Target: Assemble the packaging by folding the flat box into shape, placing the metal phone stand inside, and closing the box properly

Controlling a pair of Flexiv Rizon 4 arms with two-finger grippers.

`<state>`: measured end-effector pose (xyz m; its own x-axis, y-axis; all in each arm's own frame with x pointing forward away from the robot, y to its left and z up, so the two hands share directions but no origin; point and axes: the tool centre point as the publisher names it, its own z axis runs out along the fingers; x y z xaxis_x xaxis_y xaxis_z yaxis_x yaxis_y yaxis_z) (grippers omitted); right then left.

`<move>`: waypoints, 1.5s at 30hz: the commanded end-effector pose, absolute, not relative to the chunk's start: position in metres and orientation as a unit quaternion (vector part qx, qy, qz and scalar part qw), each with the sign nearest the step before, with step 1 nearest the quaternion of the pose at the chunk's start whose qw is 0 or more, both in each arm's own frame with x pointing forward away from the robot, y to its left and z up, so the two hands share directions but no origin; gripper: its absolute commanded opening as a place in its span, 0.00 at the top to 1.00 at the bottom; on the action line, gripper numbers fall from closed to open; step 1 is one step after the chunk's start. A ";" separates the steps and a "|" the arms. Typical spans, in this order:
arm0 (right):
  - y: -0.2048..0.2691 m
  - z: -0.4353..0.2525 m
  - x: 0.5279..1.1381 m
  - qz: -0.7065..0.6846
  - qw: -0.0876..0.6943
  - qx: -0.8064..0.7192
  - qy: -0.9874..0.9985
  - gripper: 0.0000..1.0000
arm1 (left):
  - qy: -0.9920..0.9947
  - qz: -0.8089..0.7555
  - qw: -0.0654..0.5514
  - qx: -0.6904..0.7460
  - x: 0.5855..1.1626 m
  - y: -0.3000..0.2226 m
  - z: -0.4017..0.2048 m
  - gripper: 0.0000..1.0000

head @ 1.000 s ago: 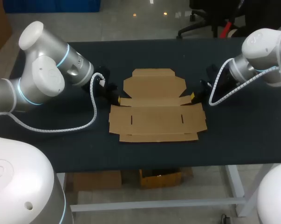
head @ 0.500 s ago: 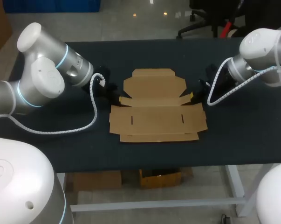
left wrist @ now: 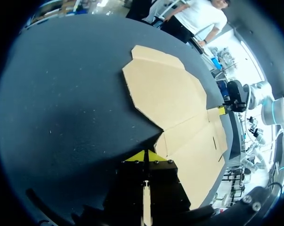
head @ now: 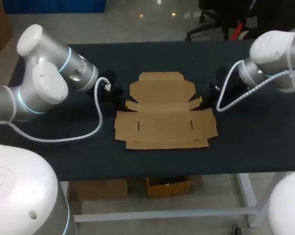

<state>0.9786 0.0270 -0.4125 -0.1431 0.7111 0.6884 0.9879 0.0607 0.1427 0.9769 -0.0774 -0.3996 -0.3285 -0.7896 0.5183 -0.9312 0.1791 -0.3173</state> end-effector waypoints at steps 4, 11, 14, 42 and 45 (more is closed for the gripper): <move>0.031 -0.408 0.973 -0.303 0.218 -0.625 -0.686 1.00 | -0.761 0.292 0.117 0.567 0.978 -0.083 -0.399 1.00; 0.034 -0.406 0.969 -0.297 0.205 -0.648 -0.671 1.00 | -0.763 0.286 0.105 0.570 0.977 -0.088 -0.393 1.00; 0.035 -0.405 0.968 -0.295 0.204 -0.655 -0.665 1.00 | -0.763 0.282 0.104 0.573 0.978 -0.089 -0.393 1.00; 0.042 -0.404 0.983 -0.282 0.200 -0.671 -0.657 1.00 | -0.755 0.256 0.072 0.599 0.972 -0.107 -0.386 1.00; 0.044 -0.404 0.983 -0.281 0.200 -0.670 -0.657 1.00 | -0.754 0.255 0.066 0.602 0.971 -0.108 -0.386 1.00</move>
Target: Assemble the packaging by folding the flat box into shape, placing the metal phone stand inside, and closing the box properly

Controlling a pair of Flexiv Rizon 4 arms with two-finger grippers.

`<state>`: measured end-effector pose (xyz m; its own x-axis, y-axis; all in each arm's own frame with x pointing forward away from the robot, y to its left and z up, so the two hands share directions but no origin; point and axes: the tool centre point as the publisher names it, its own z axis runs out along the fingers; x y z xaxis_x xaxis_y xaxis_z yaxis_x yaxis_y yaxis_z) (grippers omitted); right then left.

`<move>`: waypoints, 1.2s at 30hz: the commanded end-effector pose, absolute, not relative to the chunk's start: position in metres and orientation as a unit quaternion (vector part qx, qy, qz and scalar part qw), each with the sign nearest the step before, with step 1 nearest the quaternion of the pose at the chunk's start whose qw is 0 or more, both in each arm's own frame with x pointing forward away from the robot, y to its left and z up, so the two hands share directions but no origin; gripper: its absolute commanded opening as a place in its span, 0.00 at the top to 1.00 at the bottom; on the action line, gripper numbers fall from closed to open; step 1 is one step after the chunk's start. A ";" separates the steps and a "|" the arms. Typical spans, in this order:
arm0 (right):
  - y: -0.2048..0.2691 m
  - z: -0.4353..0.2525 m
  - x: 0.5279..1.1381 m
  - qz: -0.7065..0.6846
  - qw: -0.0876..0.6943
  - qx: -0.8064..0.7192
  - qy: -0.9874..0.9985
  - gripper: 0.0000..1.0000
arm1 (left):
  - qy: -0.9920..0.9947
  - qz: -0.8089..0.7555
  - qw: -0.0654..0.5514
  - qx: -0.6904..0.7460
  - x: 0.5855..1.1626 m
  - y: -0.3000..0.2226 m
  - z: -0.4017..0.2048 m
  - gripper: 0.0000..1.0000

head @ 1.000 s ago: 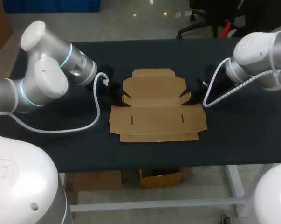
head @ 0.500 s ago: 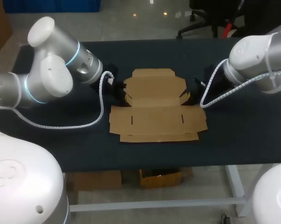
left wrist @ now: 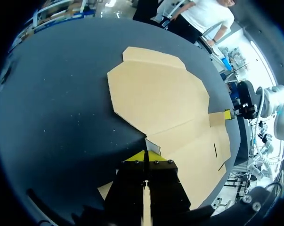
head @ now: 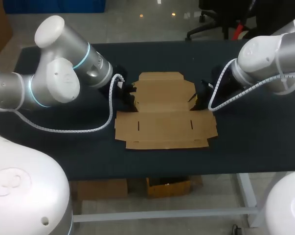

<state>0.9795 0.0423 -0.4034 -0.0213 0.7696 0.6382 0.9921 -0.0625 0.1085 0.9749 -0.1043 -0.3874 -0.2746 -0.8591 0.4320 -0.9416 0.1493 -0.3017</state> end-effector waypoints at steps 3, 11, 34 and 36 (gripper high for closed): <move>0.045 -0.403 0.983 -0.279 0.197 -0.672 -0.658 1.00 | -0.755 0.254 0.061 0.602 0.971 -0.111 -0.385 1.00; 0.050 -0.400 0.982 -0.276 0.189 -0.670 -0.662 1.00 | -0.759 0.253 0.053 0.598 0.968 -0.116 -0.383 1.00; 0.067 -0.402 0.986 -0.262 0.184 -0.666 -0.674 1.00 | -0.768 0.253 0.043 0.586 0.966 -0.130 -0.379 1.00; 0.069 -0.402 0.986 -0.260 0.181 -0.667 -0.675 1.00 | -0.769 0.253 0.042 0.585 0.966 -0.131 -0.379 1.00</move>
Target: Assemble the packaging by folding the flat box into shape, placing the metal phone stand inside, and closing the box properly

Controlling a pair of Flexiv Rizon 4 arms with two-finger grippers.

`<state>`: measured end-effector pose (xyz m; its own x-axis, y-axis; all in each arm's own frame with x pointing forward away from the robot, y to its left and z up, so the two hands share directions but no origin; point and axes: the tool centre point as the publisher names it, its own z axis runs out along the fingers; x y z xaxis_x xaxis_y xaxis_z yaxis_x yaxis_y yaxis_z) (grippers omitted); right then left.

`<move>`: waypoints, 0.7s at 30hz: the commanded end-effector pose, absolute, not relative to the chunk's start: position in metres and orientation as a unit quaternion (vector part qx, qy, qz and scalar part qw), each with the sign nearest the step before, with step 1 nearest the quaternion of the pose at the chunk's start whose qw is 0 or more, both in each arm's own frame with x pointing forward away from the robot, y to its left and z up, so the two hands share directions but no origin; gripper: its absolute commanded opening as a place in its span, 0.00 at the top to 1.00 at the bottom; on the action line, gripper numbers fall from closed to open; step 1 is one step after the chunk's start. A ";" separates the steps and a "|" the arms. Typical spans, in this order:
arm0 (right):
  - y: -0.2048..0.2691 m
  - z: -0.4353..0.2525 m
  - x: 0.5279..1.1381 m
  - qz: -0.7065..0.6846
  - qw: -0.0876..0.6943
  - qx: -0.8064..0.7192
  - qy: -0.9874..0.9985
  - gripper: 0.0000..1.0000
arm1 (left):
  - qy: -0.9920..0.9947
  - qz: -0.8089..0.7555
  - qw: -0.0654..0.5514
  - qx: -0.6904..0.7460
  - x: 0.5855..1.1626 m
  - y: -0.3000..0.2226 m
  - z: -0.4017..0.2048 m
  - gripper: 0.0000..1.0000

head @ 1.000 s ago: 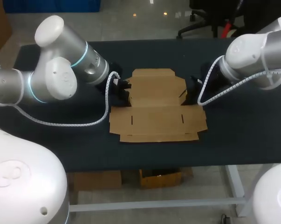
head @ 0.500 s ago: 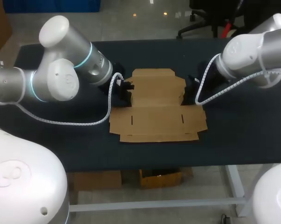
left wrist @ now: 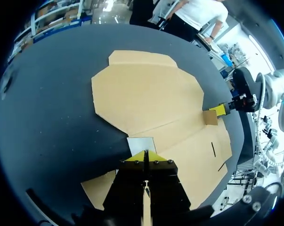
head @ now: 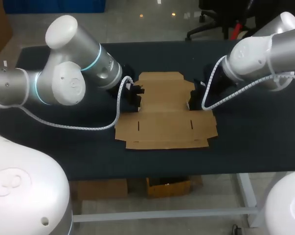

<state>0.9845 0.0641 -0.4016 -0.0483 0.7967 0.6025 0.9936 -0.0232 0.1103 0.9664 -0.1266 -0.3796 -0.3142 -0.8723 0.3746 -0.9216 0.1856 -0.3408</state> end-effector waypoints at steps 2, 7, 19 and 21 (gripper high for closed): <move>0.069 -0.401 0.986 -0.258 0.179 -0.667 -0.676 1.00 | -0.770 0.253 0.041 0.585 0.967 -0.132 -0.379 1.00; 0.072 -0.400 0.984 -0.254 0.173 -0.669 -0.677 1.00 | -0.770 0.251 0.036 0.586 0.969 -0.135 -0.383 1.00; 0.076 -0.400 0.979 -0.247 0.175 -0.672 -0.676 1.00 | -0.767 0.244 0.034 0.592 0.976 -0.138 -0.388 1.00; 0.076 -0.401 0.979 -0.243 0.175 -0.675 -0.674 1.00 | -0.767 0.243 0.032 0.592 0.977 -0.139 -0.389 1.00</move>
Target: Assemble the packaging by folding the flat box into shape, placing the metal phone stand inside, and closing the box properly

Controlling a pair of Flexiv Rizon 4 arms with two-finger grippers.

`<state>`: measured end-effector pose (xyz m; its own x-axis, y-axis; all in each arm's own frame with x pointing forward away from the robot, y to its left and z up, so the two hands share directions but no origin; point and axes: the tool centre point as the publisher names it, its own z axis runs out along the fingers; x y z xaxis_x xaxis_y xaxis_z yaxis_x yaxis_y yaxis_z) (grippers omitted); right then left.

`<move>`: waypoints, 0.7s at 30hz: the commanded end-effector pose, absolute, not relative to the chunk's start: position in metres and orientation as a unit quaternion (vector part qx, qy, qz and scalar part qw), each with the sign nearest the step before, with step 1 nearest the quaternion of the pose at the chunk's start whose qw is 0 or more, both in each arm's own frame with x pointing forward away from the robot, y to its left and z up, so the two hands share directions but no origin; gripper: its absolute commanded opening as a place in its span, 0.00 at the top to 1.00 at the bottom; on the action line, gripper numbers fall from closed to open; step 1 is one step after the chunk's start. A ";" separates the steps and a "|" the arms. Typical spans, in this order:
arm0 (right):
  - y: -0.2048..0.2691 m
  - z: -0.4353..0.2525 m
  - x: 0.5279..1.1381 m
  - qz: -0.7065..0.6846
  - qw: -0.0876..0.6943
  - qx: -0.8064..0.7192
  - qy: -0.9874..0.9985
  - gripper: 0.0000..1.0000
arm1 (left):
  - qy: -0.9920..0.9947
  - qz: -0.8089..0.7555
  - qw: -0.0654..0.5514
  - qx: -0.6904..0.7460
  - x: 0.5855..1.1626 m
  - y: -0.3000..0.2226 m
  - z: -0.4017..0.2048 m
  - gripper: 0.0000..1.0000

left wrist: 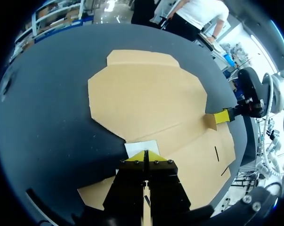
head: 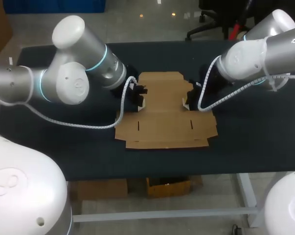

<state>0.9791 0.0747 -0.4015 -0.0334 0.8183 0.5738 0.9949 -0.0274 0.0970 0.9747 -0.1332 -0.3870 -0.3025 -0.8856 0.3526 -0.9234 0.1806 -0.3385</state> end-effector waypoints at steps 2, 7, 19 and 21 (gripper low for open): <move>0.077 -0.401 0.978 -0.242 0.175 -0.676 -0.674 1.00 | -0.768 0.243 0.032 0.592 0.977 -0.140 -0.389 1.00; 0.078 -0.405 0.980 -0.238 0.176 -0.678 -0.673 1.00 | -0.769 0.240 0.031 0.592 0.978 -0.143 -0.392 1.00; 0.083 -0.413 0.982 -0.222 0.177 -0.685 -0.671 1.00 | -0.769 0.232 0.027 0.595 0.981 -0.148 -0.400 1.00; 0.083 -0.414 0.982 -0.219 0.176 -0.686 -0.671 1.00 | -0.767 0.229 0.024 0.599 0.983 -0.149 -0.403 1.00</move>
<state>0.9797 0.0808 -0.4134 0.0010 0.8386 0.5448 0.9976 -0.0388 0.0579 0.9794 -0.1424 -0.3985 -0.2902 -0.8989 0.3284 -0.9285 0.1814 -0.3241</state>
